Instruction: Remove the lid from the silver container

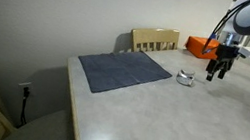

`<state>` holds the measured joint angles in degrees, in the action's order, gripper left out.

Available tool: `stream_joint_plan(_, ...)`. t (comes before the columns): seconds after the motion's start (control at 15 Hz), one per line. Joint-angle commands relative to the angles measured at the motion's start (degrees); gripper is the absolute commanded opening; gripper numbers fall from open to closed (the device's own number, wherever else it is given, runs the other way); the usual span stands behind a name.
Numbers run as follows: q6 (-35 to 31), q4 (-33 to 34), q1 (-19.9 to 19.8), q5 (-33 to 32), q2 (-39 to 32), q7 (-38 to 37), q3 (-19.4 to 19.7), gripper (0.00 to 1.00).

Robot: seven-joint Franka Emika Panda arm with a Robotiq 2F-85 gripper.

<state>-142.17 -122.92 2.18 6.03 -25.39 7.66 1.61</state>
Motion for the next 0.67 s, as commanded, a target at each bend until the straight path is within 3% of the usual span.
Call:
stream_joint_plan(0.0,0.3,0.1,-1.7,-1.0,0.7,-0.7,-1.4,1.00)
stream_joint_plan(0.33,2.4,1.5,-1.1,-2.6,-1.5,-0.9,-1.6,1.00)
stream_joint_plan(0.6,4.8,3.4,2.3,-7.7,-4.2,-4.6,-2.1,1.00)
